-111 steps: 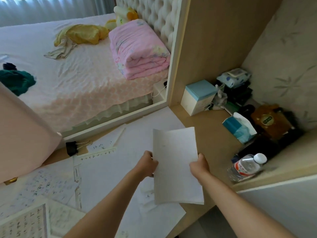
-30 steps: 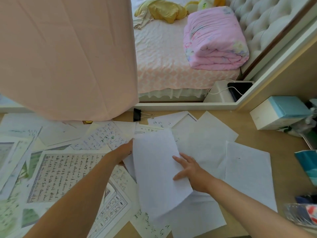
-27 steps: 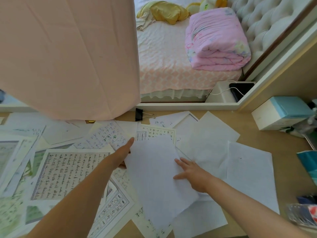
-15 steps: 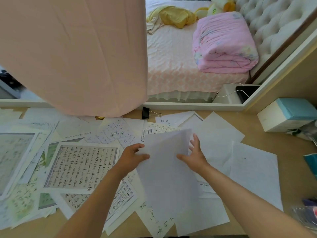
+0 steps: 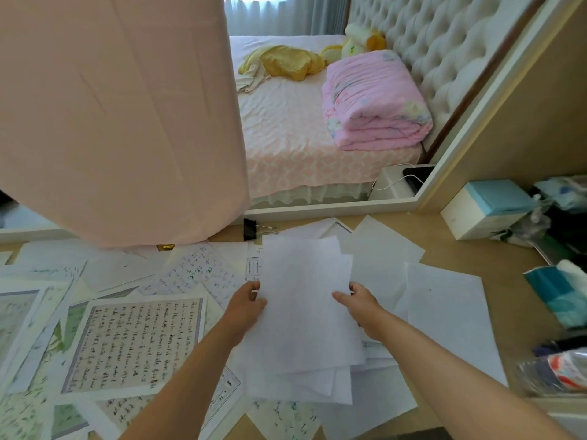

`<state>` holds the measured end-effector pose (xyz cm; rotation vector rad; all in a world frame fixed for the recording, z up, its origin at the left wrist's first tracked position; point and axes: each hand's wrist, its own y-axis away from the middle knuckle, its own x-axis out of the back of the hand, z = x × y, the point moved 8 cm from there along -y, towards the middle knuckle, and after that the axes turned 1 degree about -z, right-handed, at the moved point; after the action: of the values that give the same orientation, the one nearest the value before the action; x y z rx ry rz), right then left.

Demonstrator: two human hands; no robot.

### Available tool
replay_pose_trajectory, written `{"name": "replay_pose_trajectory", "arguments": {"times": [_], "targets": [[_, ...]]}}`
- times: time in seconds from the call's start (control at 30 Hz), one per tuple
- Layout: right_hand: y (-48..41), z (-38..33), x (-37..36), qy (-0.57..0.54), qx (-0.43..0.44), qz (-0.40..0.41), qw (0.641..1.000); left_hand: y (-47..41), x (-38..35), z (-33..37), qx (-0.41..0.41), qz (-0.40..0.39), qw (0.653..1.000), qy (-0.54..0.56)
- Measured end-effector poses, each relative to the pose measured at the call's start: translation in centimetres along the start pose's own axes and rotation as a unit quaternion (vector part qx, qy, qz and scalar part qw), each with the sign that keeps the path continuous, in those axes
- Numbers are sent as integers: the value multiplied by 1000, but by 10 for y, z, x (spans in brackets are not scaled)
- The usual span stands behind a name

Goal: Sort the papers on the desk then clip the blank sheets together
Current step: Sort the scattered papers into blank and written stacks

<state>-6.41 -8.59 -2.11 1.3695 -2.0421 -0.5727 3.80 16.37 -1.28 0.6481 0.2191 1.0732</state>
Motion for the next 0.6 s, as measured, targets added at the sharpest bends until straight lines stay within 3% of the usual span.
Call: {"name": "replay_pose_trajectory", "arguments": {"times": [0.1, 0.33, 0.47, 0.6], "targets": [[1, 19, 19, -15, -59, 37, 997, -16, -29, 22, -28, -27, 997, -61], [1, 37, 127, -70, -48, 259, 962, -67, -122, 63, -110, -89, 950, -277], [-18, 49, 171, -71, -54, 287, 954, -98, -158, 74, -132, -43, 902, -408], [-47, 57, 190, -80, -58, 283, 954, -124, -174, 71, -85, -25, 856, -510]]}}
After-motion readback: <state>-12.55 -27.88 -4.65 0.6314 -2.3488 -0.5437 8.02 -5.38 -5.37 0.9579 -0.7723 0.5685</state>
